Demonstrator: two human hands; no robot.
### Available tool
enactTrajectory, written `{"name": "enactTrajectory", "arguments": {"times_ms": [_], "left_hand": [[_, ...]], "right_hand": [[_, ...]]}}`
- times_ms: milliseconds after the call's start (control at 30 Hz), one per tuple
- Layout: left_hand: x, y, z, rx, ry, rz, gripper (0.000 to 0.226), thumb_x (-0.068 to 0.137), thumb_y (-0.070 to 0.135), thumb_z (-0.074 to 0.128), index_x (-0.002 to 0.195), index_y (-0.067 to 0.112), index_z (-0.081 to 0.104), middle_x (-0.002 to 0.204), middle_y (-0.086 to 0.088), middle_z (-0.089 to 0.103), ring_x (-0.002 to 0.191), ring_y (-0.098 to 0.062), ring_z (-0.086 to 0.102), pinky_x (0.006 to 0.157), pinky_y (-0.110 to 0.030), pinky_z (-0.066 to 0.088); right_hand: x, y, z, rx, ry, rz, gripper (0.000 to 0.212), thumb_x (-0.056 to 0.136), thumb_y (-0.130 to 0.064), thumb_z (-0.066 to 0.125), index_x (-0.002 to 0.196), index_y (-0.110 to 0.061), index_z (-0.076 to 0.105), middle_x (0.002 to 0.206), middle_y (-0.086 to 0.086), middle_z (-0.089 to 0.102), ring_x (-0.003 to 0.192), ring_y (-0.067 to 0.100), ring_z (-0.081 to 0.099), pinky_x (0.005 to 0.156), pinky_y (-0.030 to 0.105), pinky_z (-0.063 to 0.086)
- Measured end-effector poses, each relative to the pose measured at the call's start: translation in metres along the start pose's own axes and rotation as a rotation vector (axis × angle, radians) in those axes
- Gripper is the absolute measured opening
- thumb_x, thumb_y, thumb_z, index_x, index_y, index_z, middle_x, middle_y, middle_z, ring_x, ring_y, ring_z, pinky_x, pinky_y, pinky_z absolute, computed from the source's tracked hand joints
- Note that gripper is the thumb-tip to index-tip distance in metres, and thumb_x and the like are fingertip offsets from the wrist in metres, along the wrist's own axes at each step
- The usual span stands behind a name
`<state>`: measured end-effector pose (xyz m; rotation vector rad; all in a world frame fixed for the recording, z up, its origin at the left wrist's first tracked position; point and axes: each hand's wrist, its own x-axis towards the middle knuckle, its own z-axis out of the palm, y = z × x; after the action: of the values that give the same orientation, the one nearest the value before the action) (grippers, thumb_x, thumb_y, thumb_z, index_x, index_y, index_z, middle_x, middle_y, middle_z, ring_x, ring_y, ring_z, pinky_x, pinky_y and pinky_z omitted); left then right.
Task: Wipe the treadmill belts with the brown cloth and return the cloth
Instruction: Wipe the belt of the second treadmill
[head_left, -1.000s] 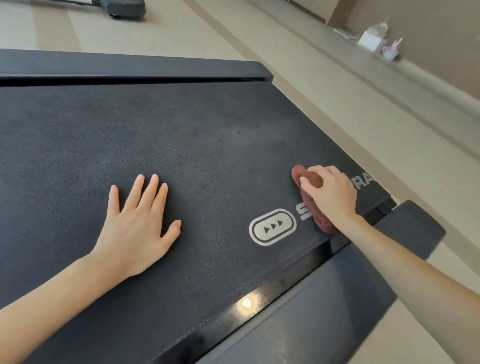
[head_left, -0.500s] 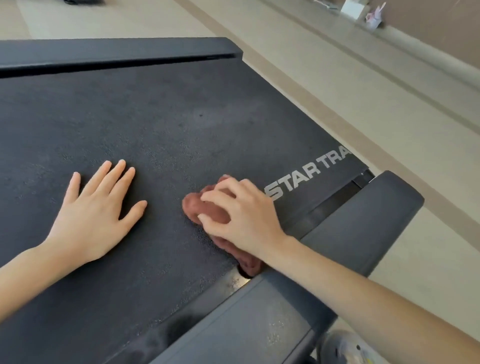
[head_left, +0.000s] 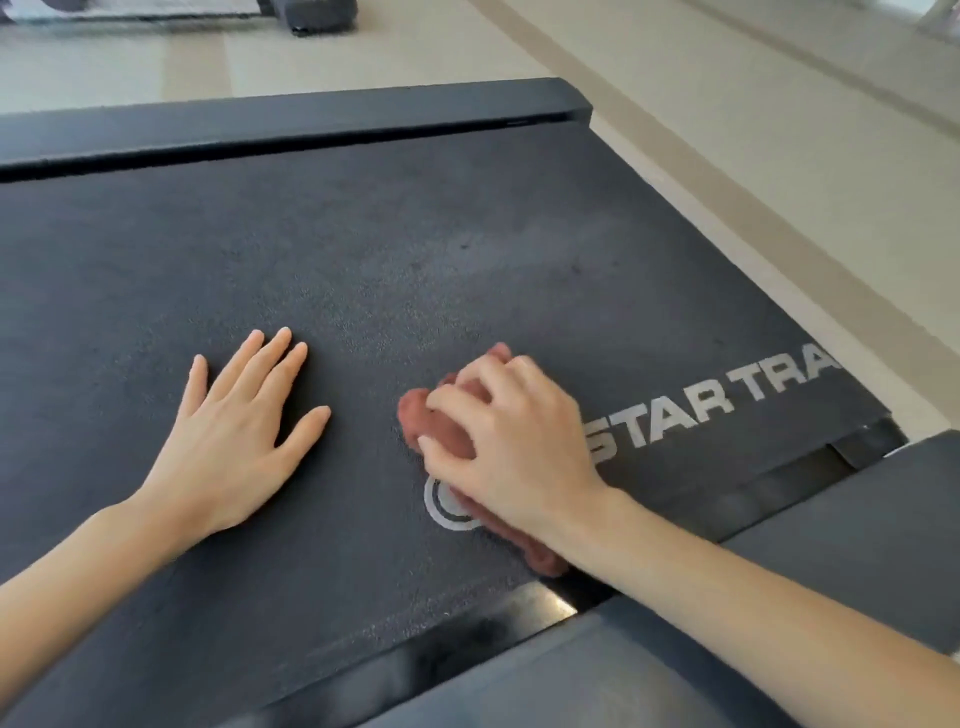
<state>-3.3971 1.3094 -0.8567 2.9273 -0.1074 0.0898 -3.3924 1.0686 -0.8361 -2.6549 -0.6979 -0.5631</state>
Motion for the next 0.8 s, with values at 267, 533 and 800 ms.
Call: {"name": "enactTrajectory", "arguments": {"times_ms": [267, 533, 800], "left_hand": [[0.01, 0.034, -0.004, 0.088, -0.068, 0.078, 0.083, 0.08, 0.066, 0.0, 0.149, 0.022, 0.013, 0.156, 0.009, 0.003, 0.141, -0.005, -0.011, 0.117, -0.039, -0.006], [0.034, 0.04, 0.006, 0.002, -0.011, 0.082, 0.08, 0.081, 0.064, 0.006, 0.148, 0.023, 0.021, 0.156, 0.006, 0.012, 0.143, -0.007, -0.003, 0.118, -0.041, -0.001], [0.034, 0.037, 0.009, 0.003, -0.014, 0.062, 0.078, 0.082, 0.065, 0.005, 0.148, 0.027, 0.019, 0.156, 0.008, 0.01, 0.143, -0.007, -0.006, 0.118, -0.039, -0.004]], "right_hand": [[0.036, 0.074, -0.002, 0.042, -0.036, -0.014, 0.024, 0.078, -0.043, 0.065, 0.097, -0.029, 0.069, 0.098, -0.005, 0.062, 0.086, 0.022, 0.056, 0.067, 0.029, 0.047], [0.079, 0.198, -0.016, -0.301, -0.003, 0.6, 0.034, 0.088, -0.047, 0.052, 0.111, -0.024, 0.062, 0.108, 0.014, 0.06, 0.098, 0.038, 0.055, 0.068, 0.033, 0.035], [0.131, 0.046, 0.064, -0.065, 0.019, 0.104, 0.025, 0.083, -0.043, 0.059, 0.099, -0.026, 0.067, 0.097, 0.0, 0.063, 0.09, 0.024, 0.055, 0.069, 0.031, 0.044]]}}
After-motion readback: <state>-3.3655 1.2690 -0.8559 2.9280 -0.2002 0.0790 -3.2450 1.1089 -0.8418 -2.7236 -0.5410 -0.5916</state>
